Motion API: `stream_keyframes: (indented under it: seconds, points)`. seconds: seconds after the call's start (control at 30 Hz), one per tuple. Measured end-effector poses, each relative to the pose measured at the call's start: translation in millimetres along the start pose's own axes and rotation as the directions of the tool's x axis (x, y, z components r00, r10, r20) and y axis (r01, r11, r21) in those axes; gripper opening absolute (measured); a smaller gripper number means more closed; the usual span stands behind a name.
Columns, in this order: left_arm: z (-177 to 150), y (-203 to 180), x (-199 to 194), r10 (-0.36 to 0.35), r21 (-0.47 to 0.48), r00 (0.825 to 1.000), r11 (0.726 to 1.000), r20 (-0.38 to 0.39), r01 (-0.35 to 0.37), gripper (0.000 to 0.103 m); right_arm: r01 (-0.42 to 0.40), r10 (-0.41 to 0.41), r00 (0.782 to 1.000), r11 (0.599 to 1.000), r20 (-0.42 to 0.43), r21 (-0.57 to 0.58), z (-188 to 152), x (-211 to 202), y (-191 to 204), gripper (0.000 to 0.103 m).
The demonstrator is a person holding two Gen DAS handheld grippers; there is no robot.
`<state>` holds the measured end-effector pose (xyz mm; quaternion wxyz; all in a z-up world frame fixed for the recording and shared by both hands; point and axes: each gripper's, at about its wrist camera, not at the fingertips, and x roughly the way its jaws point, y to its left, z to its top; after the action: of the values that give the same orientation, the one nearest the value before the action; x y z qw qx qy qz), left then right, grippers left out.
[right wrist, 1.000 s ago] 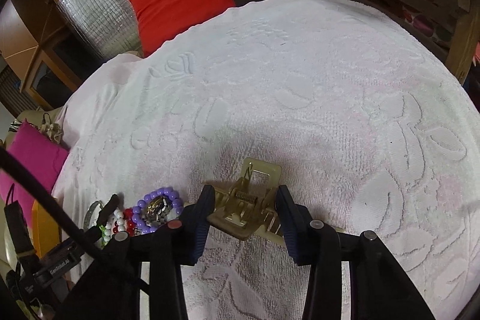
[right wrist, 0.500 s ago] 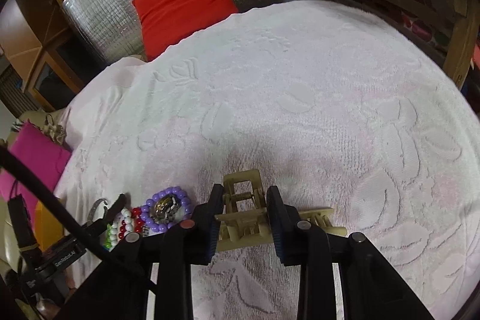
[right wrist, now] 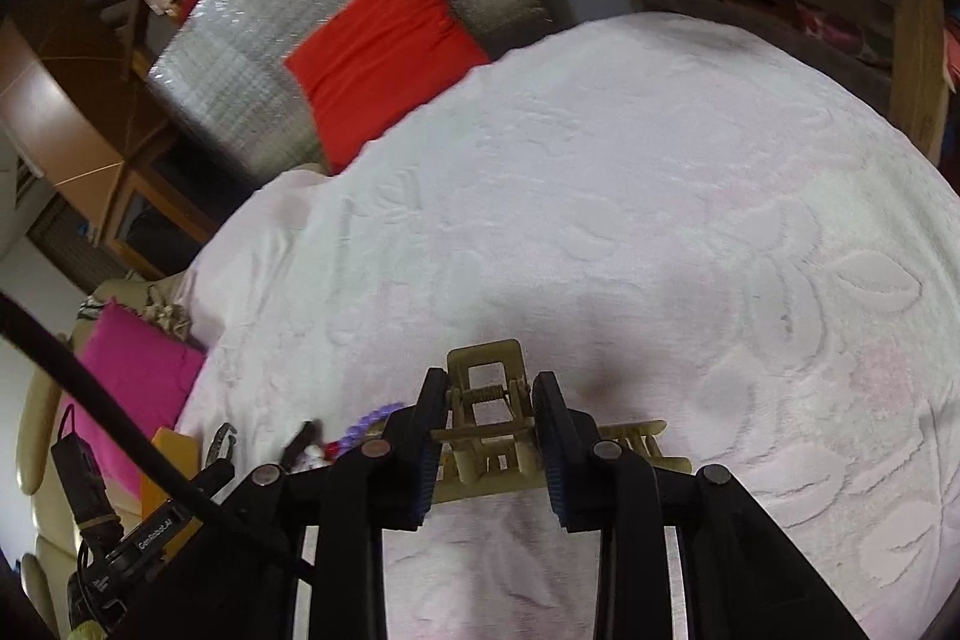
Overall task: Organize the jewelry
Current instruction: 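Carry the claw clip and the bangle over the orange box with both grippers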
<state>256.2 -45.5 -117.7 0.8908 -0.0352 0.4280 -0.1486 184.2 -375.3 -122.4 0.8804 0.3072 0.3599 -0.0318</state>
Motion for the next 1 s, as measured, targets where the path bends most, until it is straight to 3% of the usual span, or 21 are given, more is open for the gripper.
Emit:
stream_keyframes:
  seconds: [0.17, 0.33, 0.53, 0.63, 0.77, 1.0]
  points:
    - [-3.0, 6.6, -47.7, 0.043, 0.012, 0.994, 0.999, 0.102, -0.044, 0.06, -0.071, 0.075, 0.997, 0.994, 0.036, -0.085, -7.4, -11.1, 37.0, 0.031]
    - [-10.1, 26.9, -99.0, 0.113, 0.001, 0.975, 0.993, 0.189, -0.116, 0.06, -0.117, 0.125, 0.992, 0.976, 0.029, -0.181, -26.8, -12.5, 79.9, 0.031]
    - [-24.5, 93.7, -139.9, 0.29, -0.138, 0.921, 0.955, 0.258, -0.262, 0.06, -0.211, 0.207, 0.977, 0.936, -0.045, -0.282, -60.6, -4.6, 142.4, 0.031]
    - [-35.9, 142.8, -141.9, 0.363, -0.231, 0.904, 0.922, 0.224, -0.312, 0.06, -0.267, 0.246, 0.963, 0.908, -0.106, -0.323, -80.9, 4.3, 180.4, 0.031]
    - [-48.4, 196.5, -130.9, 0.409, -0.314, 0.905, 0.88, 0.12, -0.356, 0.06, -0.351, 0.303, 0.933, 0.881, -0.193, -0.317, -95.1, 31.2, 247.0, 0.031]
    - [-72.4, 260.6, -123.9, 0.482, -0.422, 0.876, 0.79, -0.021, -0.445, 0.06, -0.486, 0.39, 0.854, 0.834, -0.345, -0.26, -118.4, 79.1, 390.3, 0.031]
